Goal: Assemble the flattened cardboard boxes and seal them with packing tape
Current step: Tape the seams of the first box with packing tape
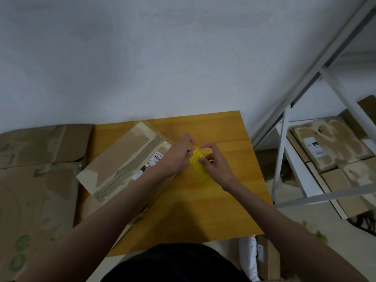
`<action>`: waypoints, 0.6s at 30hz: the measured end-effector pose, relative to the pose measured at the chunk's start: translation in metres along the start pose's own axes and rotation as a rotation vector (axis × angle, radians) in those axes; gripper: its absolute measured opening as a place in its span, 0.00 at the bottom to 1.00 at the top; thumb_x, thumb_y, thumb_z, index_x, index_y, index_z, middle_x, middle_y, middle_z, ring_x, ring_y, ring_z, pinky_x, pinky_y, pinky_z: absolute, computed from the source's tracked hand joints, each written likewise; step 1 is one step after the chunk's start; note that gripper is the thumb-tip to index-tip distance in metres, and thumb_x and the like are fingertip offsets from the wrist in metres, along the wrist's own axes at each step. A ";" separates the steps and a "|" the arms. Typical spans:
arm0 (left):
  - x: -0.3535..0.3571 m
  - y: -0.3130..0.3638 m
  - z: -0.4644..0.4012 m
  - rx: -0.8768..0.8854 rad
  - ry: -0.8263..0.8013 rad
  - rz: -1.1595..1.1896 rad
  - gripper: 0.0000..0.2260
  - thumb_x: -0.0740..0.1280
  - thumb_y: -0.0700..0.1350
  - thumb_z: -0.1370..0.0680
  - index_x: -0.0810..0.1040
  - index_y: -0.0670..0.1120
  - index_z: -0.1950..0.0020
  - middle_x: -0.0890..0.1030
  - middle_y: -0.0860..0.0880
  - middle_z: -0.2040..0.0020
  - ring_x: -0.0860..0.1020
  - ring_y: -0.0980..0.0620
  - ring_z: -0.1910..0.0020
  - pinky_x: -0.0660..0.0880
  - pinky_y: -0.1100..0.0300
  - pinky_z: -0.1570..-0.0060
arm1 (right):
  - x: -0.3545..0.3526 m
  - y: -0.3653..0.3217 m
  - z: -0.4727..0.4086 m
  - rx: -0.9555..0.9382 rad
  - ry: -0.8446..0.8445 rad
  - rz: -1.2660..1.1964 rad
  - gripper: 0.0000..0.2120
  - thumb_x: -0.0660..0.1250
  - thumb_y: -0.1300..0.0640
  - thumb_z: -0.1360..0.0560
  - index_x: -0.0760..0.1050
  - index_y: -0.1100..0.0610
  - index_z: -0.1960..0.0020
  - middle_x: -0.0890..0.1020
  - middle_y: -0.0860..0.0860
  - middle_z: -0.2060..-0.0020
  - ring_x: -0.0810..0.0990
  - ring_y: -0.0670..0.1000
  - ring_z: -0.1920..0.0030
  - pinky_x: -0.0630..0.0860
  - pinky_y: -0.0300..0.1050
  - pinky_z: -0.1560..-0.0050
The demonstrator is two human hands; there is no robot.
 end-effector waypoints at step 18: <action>-0.007 -0.028 0.014 -0.192 0.150 0.005 0.07 0.56 0.33 0.20 0.64 0.44 0.47 0.71 0.48 0.57 0.70 0.50 0.58 0.64 0.56 0.62 | 0.012 0.011 0.028 0.013 -0.144 -0.038 0.05 0.64 0.60 0.18 0.68 0.52 0.47 0.69 0.54 0.60 0.67 0.51 0.62 0.66 0.40 0.65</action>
Point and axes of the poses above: each hand's wrist, its own z-axis away from the middle knuckle, its own x-axis out of the palm, y = z × x, the point moved 8 cm from there along -z, towards the middle knuckle
